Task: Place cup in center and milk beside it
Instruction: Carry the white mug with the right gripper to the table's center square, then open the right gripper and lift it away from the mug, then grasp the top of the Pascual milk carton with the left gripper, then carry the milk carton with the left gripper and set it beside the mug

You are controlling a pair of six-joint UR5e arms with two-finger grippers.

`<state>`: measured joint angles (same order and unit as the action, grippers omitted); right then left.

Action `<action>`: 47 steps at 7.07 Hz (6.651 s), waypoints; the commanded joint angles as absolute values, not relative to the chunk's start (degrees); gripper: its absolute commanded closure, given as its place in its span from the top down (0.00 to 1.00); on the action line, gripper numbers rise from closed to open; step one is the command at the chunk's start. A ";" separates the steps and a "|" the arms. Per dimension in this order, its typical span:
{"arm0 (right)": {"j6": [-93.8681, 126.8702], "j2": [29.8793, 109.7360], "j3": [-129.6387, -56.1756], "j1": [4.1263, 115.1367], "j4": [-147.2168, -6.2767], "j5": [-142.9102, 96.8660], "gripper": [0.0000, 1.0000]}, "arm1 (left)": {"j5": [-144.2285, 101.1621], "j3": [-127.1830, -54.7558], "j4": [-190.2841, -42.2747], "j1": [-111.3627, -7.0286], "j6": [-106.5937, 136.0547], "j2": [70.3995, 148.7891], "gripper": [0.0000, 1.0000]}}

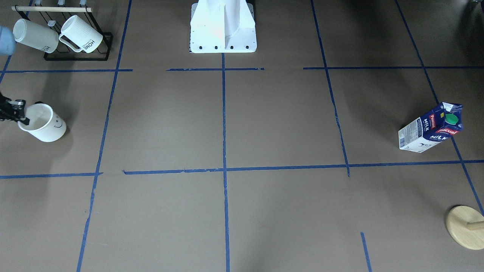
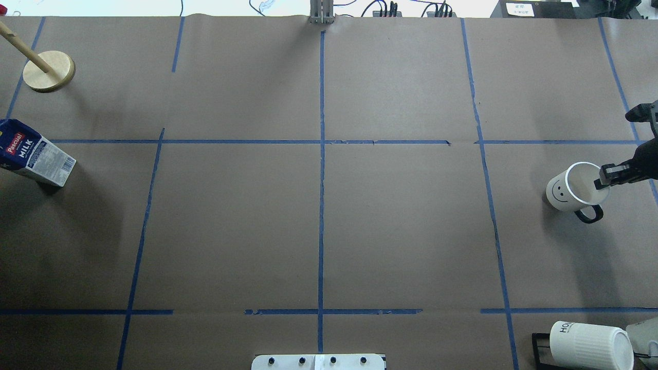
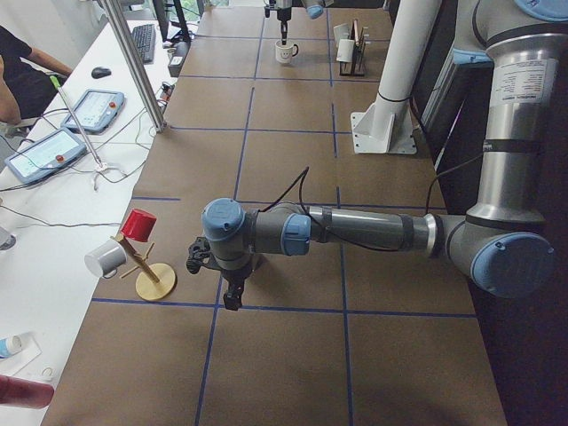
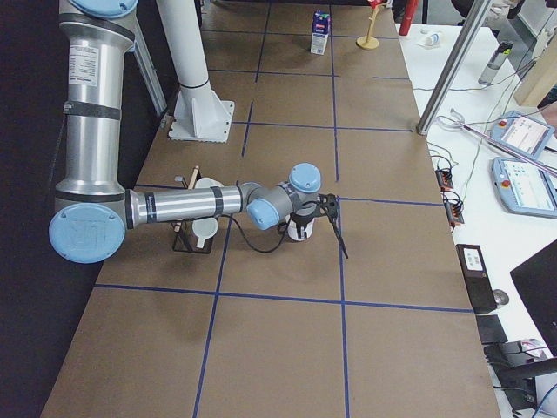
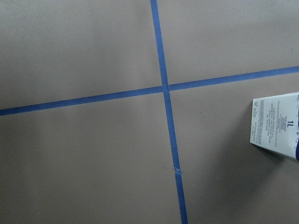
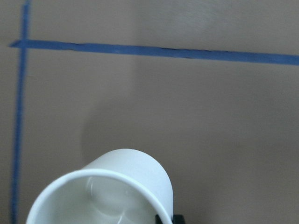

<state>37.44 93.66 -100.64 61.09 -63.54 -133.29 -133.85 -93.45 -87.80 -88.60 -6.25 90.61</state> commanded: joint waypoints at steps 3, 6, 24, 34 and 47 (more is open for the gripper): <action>68.31 62.49 -99.10 45.92 -74.34 -132.49 0.00 | -133.86 -93.43 -90.61 -88.68 -6.24 90.62 1.00; 79.52 44.60 -82.04 39.83 -73.30 -122.80 0.00 | -133.86 -93.60 -90.70 -88.68 -6.24 90.62 1.00; 65.04 63.98 -98.79 53.18 -73.13 -136.76 1.00 | -131.75 -99.05 -95.10 -71.20 15.91 95.01 1.00; 64.78 68.44 -104.30 51.24 -73.13 -135.61 1.00 | -136.68 -101.87 -89.91 -64.30 45.70 112.98 0.00; 65.21 69.43 -105.56 51.06 -73.13 -134.91 1.00 | -122.34 -90.62 -85.78 -44.12 70.93 135.97 0.15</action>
